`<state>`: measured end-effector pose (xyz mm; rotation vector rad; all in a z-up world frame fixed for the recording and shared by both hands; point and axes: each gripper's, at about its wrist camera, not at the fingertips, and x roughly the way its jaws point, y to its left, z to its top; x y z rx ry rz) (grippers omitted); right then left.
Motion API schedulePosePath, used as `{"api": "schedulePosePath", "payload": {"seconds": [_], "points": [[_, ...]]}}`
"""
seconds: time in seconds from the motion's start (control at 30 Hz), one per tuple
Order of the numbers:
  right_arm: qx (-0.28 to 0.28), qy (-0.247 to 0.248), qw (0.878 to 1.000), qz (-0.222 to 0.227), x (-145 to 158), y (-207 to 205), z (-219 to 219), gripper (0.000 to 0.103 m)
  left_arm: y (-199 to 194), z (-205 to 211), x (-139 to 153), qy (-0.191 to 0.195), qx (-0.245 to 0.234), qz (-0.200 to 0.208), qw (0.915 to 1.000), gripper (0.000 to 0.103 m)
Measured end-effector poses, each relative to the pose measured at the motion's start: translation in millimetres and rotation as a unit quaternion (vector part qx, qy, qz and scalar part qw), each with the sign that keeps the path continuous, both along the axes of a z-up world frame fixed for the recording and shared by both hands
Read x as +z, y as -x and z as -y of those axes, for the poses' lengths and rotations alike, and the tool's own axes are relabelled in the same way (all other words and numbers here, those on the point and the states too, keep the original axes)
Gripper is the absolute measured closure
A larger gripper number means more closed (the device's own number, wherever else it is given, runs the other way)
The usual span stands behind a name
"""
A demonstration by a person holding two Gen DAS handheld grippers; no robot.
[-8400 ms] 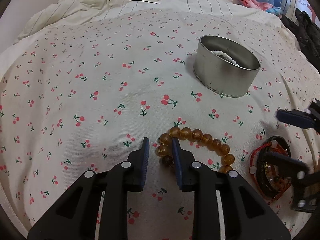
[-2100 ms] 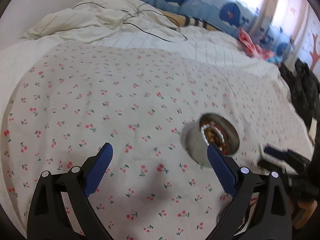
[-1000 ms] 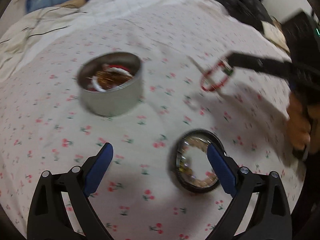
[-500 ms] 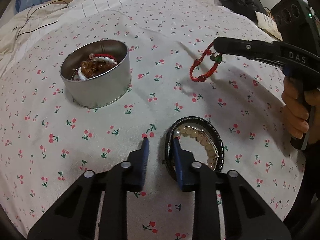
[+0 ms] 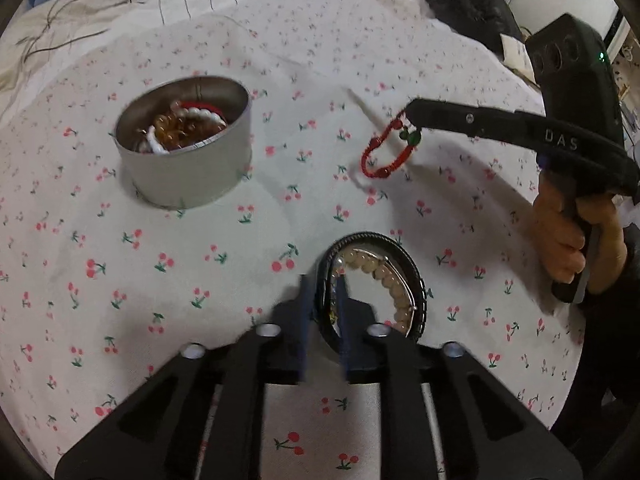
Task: Organize jewelry
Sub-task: 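Grasp the black cord bracelet with the left gripper while the right gripper grasps a red keychain, then carry the black cord bracelet over the tin and release it from the left gripper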
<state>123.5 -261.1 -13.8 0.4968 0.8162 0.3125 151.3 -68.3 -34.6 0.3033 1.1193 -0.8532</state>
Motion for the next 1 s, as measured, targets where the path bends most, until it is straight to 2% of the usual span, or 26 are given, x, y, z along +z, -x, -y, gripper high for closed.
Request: {"api": "schedulePosePath", "payload": {"seconds": [0.1,0.2,0.23,0.27,0.3,0.33,0.63,0.73,0.8,1.0], "points": [[0.001,0.0,1.0,-0.002,-1.0,-0.3,-0.3,0.097,4.4,3.7,-2.1,-0.004,-0.009,0.0,1.0,0.07],[0.002,0.0,1.0,-0.003,-1.9,-0.6,-0.6,0.097,4.5,6.0,-5.3,-0.013,-0.008,0.003,0.9999,0.069],[0.002,0.001,1.0,-0.004,-2.2,-0.5,-0.7,0.097,5.2,6.5,-5.2,-0.012,-0.009,0.004,0.9999,0.07],[0.003,0.001,1.0,-0.005,-2.6,-0.6,-0.6,0.097,5.6,6.4,-3.1,-0.007,-0.011,0.009,0.9999,0.084],[0.003,0.001,1.0,-0.005,-2.7,-0.6,-0.5,0.097,6.1,6.2,-0.5,-0.006,-0.014,0.015,0.9998,0.091],[0.002,0.001,1.0,-0.006,-3.0,-0.7,-0.5,0.097,5.5,4.7,1.2,-0.004,-0.013,0.019,0.9997,0.094],[0.002,0.002,1.0,-0.01,-5.2,-1.6,-0.6,0.097,3.6,-4.1,16.9,0.057,-0.018,0.0,0.9982,0.094],[0.001,0.001,1.0,-0.01,-4.9,-1.5,-0.1,0.097,-4.4,-11.6,24.0,0.08,0.006,0.007,0.9968,0.094],[0.002,-0.003,1.0,-0.009,-5.1,-2.0,-0.4,0.097,-17.5,-22.5,25.9,0.081,0.05,0.015,0.9953,0.094],[0.003,0.008,1.0,-0.017,-7.7,-3.2,-2.7,0.097,-47.8,-44.3,8.9,0.031,0.171,0.032,0.9843,0.094]]}}
